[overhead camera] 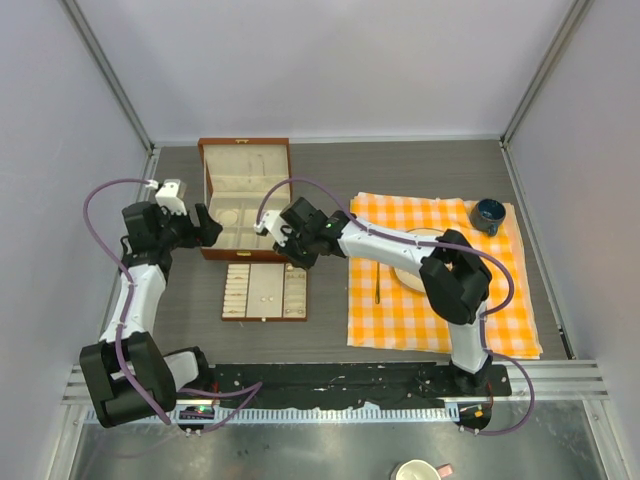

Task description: Organize the mixed jewelry

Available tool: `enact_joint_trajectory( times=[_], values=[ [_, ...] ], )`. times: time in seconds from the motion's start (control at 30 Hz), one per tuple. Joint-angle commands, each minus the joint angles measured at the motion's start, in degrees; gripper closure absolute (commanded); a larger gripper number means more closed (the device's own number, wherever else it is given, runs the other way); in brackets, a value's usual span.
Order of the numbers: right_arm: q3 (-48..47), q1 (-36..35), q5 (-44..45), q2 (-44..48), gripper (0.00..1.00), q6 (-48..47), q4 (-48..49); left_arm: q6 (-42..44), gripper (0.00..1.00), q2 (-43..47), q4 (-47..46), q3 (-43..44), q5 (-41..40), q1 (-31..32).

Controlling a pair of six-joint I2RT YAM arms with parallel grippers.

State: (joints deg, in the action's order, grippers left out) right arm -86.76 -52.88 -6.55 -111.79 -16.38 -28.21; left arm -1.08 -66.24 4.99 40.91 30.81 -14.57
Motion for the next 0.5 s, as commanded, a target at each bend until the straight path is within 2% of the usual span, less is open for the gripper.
enact_joint_trajectory(
  times=[0.0, 0.47],
  values=[
    [-2.9, -0.4, -0.1, -0.4, 0.99, -0.1, 2.5, 0.2, 0.12, 1.6, -1.8, 1.8, 1.8, -0.5],
    [-1.5, -0.4, 0.0, -1.9, 0.99, -0.6, 3.3, 0.6, 0.12, 1.9, -1.4, 1.8, 2.9, -0.5]
  ],
)
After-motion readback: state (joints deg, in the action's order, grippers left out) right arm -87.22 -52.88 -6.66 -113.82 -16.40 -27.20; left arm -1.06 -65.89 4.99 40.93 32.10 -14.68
